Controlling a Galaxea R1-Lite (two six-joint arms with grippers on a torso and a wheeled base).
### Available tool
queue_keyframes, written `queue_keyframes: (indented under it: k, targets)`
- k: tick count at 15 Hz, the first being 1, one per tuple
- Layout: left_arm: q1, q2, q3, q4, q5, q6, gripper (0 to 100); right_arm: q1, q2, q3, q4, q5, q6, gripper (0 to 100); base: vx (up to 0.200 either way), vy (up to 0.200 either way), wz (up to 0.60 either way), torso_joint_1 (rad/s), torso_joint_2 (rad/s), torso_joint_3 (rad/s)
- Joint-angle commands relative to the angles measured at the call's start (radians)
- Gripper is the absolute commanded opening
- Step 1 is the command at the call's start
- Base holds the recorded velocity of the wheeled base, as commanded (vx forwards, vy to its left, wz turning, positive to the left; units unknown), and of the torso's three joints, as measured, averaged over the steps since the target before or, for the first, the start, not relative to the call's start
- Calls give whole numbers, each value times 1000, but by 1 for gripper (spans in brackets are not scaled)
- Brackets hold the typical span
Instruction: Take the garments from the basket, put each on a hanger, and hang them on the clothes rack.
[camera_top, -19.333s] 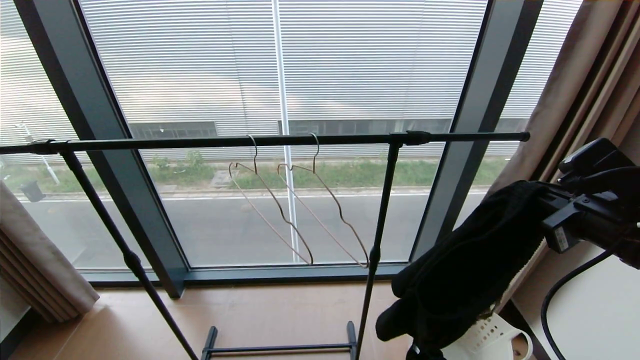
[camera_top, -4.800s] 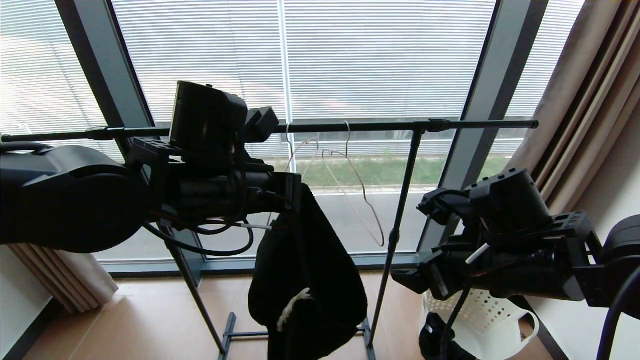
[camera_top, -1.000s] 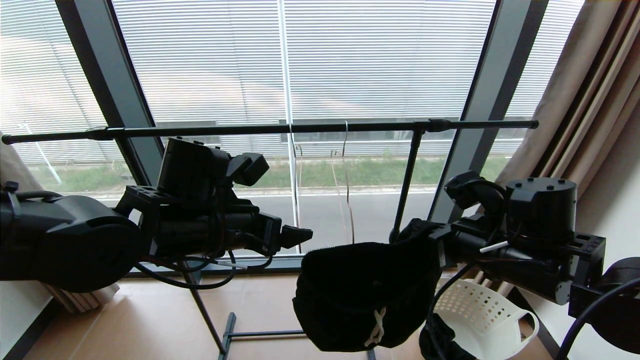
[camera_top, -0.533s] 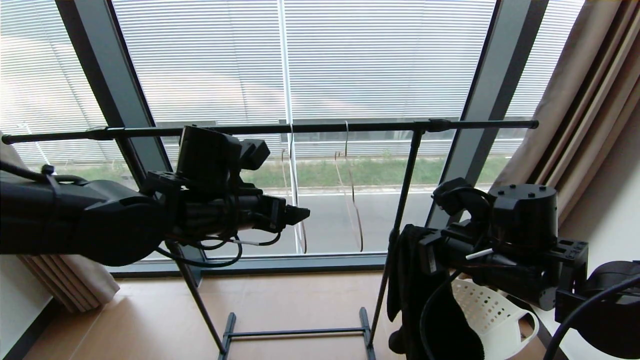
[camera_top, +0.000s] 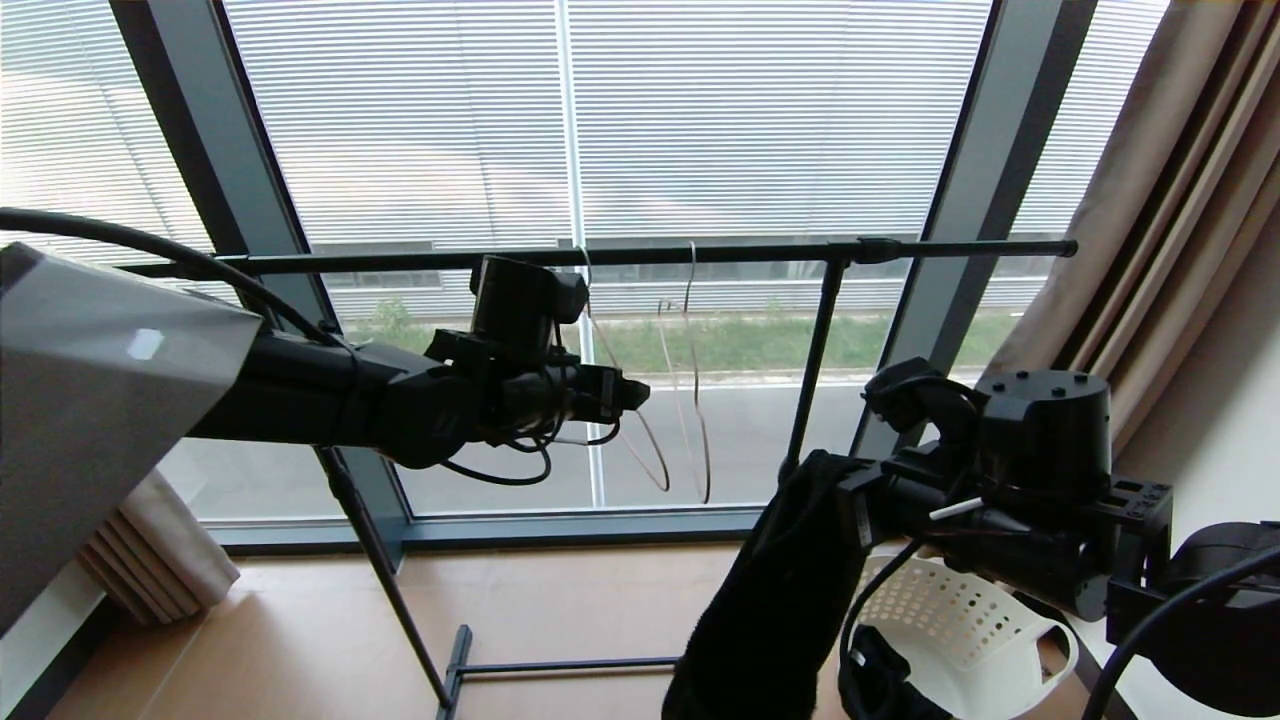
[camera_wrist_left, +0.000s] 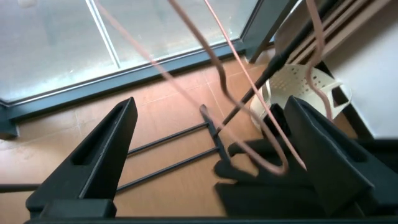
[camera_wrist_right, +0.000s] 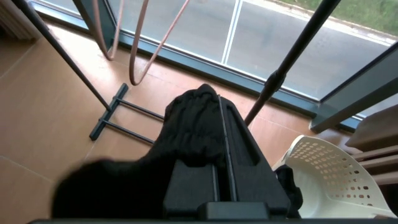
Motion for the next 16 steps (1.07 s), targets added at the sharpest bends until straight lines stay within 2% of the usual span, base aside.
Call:
queue_keyframes:
  k: [1, 4, 11, 16]
  targets:
    - [-1, 85, -73, 2, 1, -9, 100, 0, 14, 0, 0, 0, 0, 0, 0, 0, 0, 0, 0, 0]
    - [-1, 128, -109, 3, 6, -9, 100, 0, 17, 0, 0, 0, 0, 0, 0, 0, 0, 0, 0, 0]
    - [15, 98, -62, 2, 82, -9, 100, -17, 28, -16, -2, 0, -3, 0, 0, 0, 0, 0, 0, 0]
    - [6, 89, -51, 2, 93, -9, 100, -18, 25, -25, -2, 2, -6, 0, 0, 0, 0, 0, 0, 0]
